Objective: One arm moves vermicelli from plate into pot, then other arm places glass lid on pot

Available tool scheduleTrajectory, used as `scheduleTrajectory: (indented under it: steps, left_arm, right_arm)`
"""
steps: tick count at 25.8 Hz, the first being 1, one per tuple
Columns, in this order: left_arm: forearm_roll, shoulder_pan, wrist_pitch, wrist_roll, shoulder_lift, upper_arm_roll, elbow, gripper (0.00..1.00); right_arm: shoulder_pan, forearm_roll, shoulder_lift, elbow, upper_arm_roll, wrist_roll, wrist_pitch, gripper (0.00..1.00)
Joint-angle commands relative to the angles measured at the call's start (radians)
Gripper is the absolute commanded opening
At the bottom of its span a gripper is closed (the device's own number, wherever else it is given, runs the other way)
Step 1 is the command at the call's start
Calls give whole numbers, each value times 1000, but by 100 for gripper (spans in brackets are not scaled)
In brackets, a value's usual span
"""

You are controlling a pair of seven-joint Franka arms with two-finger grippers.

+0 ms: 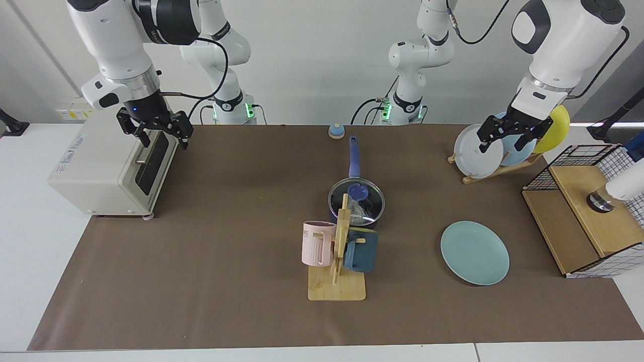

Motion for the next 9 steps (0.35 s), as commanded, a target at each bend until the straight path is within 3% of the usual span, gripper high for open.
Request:
scheduleTrajectory:
  steps: [1, 9]
  left_arm:
    - [-13, -7, -13, 1, -18, 9, -10, 100]
    - [-13, -8, -13, 1, -18, 9, -10, 100]
  right_arm:
    - [-18, 19, -7, -2, 11, -32, -14, 100]
    - [-15, 19, -2, -2, 11, -24, -14, 99]
